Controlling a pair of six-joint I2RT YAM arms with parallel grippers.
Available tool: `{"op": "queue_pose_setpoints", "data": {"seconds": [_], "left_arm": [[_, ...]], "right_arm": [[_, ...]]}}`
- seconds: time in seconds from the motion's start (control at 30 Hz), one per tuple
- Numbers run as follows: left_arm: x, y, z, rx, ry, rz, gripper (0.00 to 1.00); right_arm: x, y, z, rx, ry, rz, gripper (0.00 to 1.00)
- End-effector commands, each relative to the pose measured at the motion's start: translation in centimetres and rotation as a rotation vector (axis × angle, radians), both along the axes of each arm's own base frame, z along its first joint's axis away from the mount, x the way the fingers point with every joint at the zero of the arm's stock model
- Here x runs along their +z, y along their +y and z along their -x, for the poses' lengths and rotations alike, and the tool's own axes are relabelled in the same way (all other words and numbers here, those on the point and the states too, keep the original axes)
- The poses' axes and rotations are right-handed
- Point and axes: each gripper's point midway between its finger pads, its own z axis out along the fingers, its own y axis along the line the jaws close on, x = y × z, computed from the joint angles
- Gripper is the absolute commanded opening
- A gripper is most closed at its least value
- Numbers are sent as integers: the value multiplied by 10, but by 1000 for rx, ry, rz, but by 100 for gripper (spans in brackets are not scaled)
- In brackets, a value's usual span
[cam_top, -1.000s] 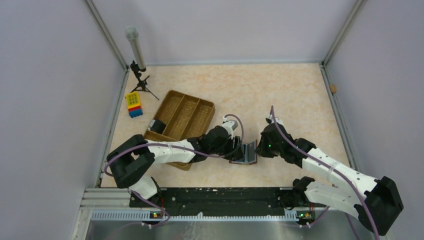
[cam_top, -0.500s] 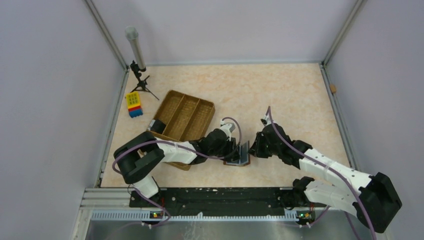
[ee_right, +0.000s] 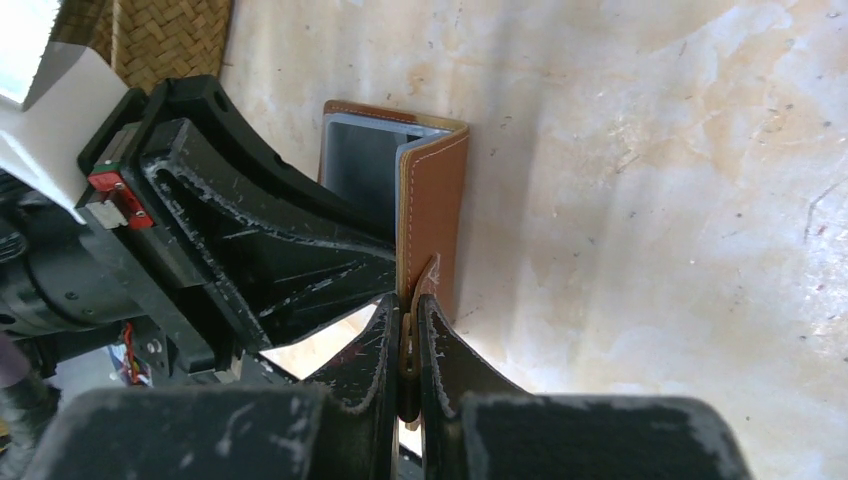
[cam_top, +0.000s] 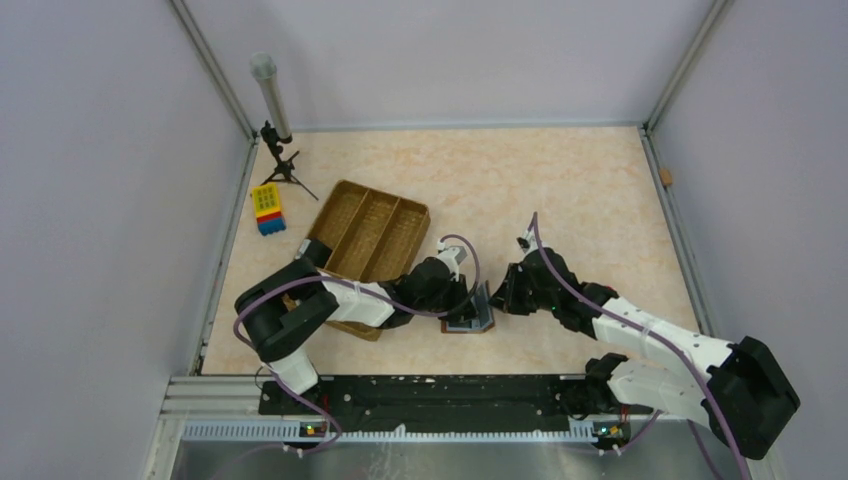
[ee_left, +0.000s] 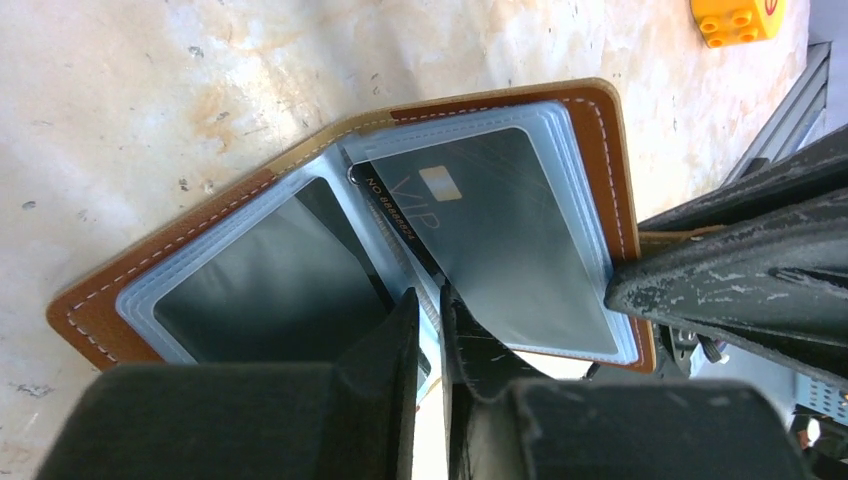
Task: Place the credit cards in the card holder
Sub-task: Insert the credit card into the card holder, then turn over the card slot in the card holder.
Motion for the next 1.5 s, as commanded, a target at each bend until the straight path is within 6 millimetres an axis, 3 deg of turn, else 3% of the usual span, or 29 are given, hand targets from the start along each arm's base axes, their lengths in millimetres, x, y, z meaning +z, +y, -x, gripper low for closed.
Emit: {"op": "queue_pose_setpoints", "data": {"seconds": [0.0, 0.37, 1.03, 1.47], "left_arm": [[-10, 3, 3, -4, 25, 4, 12], [-14, 8, 3, 3, 32, 16, 0], [-18, 12, 3, 8, 40, 45, 0], [-20, 14, 4, 6, 40, 58, 0]], "right_arm": [[6, 10, -3, 13, -21, -66, 0], [4, 16, 0, 28, -21, -116, 0], [-26, 4, 3, -11, 11, -61, 0], [-34, -1, 4, -44, 27, -47, 0]]}}
